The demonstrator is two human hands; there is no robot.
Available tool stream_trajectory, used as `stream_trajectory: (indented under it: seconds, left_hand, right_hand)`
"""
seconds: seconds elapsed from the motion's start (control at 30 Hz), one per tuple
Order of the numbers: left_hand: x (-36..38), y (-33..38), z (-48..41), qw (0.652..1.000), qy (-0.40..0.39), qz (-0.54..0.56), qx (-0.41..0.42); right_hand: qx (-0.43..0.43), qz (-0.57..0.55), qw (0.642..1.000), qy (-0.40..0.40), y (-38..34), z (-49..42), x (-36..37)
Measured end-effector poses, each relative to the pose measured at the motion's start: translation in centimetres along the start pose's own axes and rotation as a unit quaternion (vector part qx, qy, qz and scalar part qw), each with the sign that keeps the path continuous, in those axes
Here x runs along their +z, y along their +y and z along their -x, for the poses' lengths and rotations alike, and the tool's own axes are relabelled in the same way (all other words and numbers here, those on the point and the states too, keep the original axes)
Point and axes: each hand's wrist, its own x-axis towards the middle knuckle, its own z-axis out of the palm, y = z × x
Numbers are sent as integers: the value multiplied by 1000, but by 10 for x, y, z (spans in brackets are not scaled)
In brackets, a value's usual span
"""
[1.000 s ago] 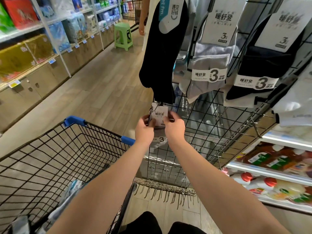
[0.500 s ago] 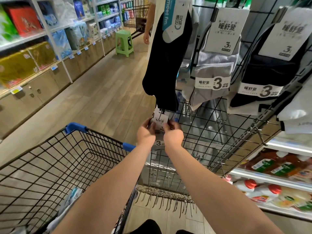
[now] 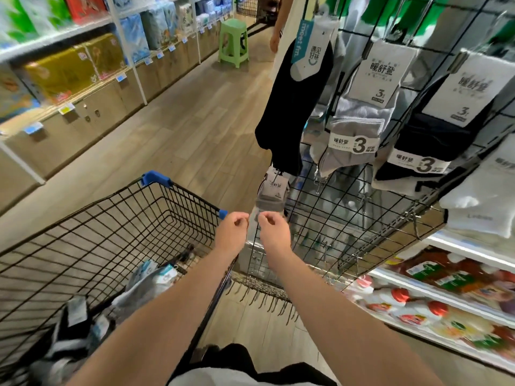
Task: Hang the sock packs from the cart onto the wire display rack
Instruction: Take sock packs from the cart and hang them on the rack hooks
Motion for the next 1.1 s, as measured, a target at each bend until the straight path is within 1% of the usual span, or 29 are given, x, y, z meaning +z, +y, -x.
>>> stream_trajectory:
  seconds: [0.1, 0.23, 0.33, 0.4, 0.47, 0.53, 0.63, 0.73, 0.93, 1.07, 1.1]
  left_hand:
    - [-26, -31, 46, 999, 1, -22, -40]
    - [-59, -81, 105, 991, 47, -22, -123]
    - [-74, -116, 137, 976, 70, 50, -201]
    - [-85, -137, 154, 954, 99, 125, -255]
    - [-97, -157, 165, 932, 126, 172, -294]
    - [-109, -180, 169, 911, 138, 203, -332]
    - [-127, -213, 166, 884, 144, 249, -367]
    - [-140, -245, 156, 864, 159, 273, -393]
    - [-162, -302, 121, 877, 147, 225, -398]
    - [-164, -331, 81, 870, 132, 248, -406]
    - [-162, -339, 71, 872, 128, 241, -406]
  right_hand:
    - [27, 48, 995, -83, 7, 38, 1]
    - [37, 106, 974, -197, 25, 81, 21]
    - [32, 146, 954, -259, 40, 110, 54]
    - [34, 159, 943, -292, 50, 122, 77]
    - [17, 178, 930, -320, 56, 130, 96]
    - [22, 194, 923, -332, 60, 133, 115]
    - [59, 216, 909, -352, 68, 134, 152]
    - [103, 235, 901, -350, 85, 128, 197]
    - [183, 227, 897, -333, 126, 110, 278]
    - [241, 215, 906, -274, 156, 85, 318]
    - [249, 213, 907, -264, 163, 79, 325]
